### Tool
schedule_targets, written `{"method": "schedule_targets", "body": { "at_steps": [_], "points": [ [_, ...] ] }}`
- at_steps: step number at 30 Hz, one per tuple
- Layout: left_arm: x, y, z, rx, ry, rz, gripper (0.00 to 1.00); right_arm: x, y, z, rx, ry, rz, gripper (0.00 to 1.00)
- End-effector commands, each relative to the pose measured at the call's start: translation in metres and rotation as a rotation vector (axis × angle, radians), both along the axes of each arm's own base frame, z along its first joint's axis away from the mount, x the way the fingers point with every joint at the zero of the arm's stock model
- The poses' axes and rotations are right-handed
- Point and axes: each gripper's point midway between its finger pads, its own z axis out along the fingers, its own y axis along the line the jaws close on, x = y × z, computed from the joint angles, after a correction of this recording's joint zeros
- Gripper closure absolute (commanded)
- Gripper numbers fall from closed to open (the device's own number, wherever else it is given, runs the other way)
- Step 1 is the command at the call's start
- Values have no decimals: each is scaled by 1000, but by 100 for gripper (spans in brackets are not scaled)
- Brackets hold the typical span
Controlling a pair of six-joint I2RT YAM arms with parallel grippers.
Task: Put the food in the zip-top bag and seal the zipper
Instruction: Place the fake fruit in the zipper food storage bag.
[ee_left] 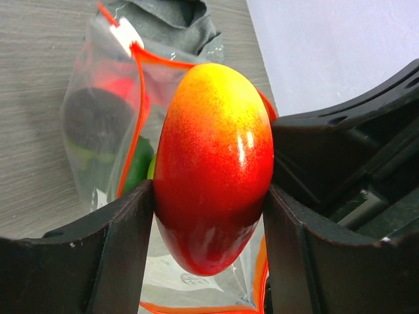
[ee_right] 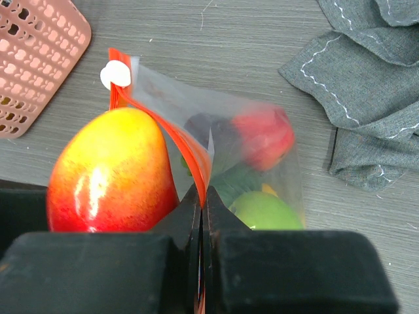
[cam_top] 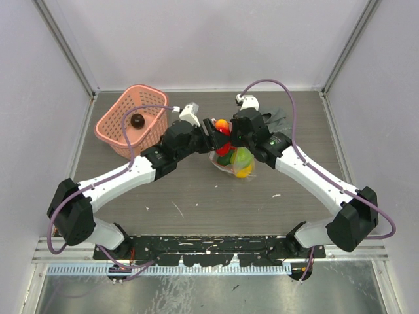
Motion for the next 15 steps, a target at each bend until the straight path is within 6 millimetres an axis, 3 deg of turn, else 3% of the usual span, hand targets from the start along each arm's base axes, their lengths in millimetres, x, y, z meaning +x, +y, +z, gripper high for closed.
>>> {"method": "schedule_targets", "body": {
  "at_steps": [1, 8, 15],
  "points": [
    [-1, -3, 2, 22, -11, 29, 77, 2, 3, 34, 85, -87, -14, 100],
    [1, 3, -11, 75, 27, 75, 52, 2, 0, 39, 93, -99, -26, 100],
    [0, -4, 6, 60, -4, 30, 32, 3, 1, 34, 93, -92, -23, 100]
  ]
}}
